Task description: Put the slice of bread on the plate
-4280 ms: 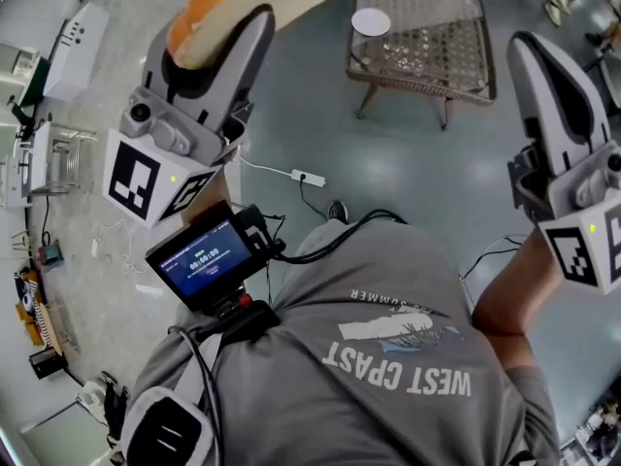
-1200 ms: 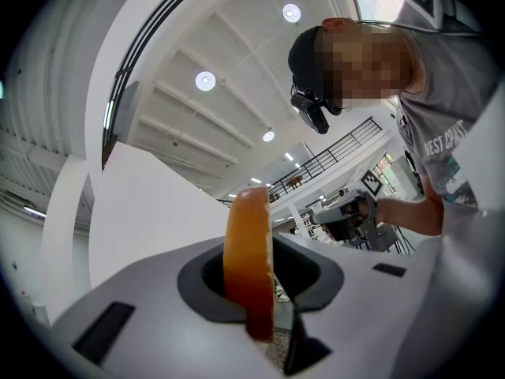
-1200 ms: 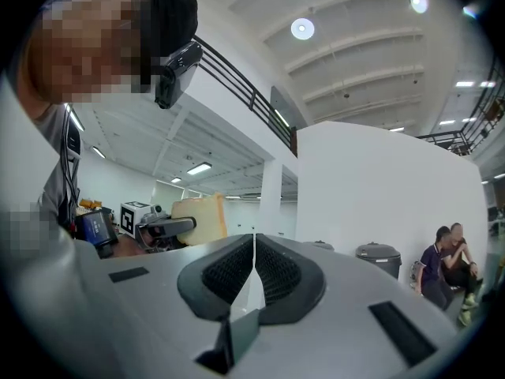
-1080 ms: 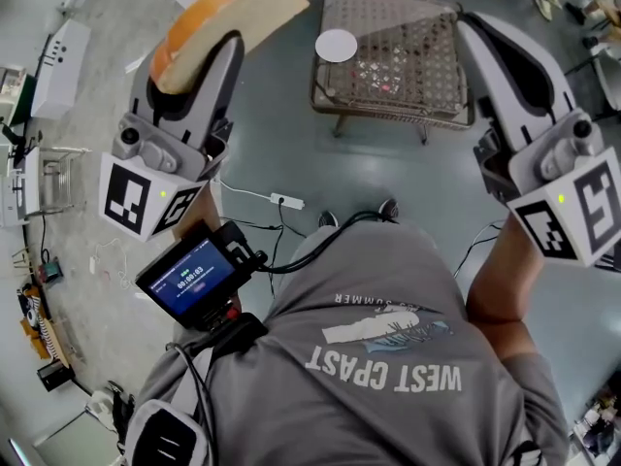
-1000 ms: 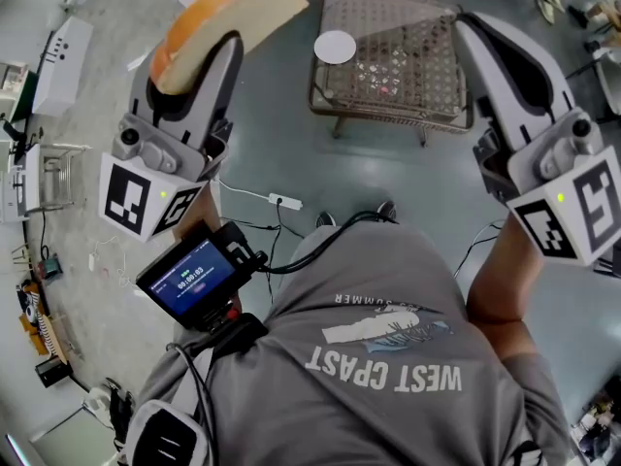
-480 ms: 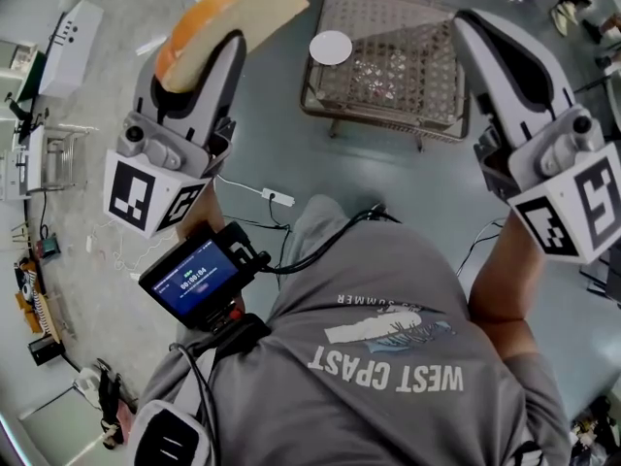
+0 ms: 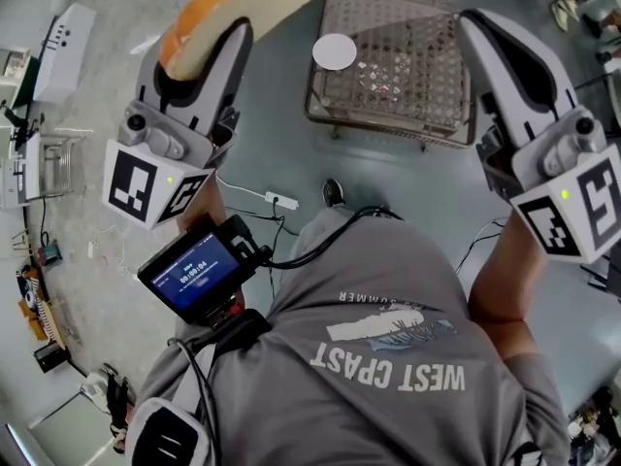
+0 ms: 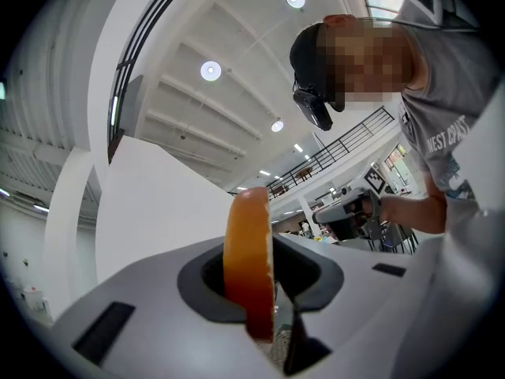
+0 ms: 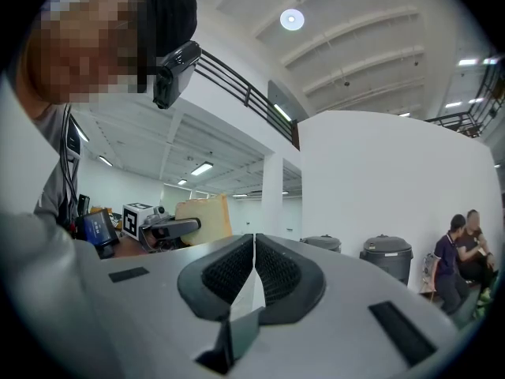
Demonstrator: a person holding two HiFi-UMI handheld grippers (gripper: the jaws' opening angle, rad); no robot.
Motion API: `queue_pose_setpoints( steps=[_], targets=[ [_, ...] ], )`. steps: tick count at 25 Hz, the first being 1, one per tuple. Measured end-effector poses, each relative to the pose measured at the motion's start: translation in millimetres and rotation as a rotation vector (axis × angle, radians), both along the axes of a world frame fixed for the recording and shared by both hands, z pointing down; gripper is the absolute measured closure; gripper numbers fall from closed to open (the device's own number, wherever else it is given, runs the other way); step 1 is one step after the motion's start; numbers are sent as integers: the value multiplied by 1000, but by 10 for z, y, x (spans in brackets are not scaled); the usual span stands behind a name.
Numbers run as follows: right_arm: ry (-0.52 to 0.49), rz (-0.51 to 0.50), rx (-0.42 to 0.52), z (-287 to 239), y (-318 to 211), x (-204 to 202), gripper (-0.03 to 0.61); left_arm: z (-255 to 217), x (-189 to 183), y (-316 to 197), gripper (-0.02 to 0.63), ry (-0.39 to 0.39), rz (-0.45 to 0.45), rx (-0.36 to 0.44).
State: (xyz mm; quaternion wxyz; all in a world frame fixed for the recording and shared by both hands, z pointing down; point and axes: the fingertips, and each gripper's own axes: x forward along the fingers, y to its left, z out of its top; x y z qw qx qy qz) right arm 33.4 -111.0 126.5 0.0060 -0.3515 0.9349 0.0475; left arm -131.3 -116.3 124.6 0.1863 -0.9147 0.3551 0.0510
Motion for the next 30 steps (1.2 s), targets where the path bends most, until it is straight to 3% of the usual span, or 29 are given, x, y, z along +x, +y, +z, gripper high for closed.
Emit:
queue_pose_setpoints(
  steps=[18,30],
  targets=[
    [-4,112,-23,76,323,243,571,-21,219,95,515,19,108,7],
    [-12,13,-31,115,50,36,571,60,38,-17,515,6,16,-18]
  ],
)
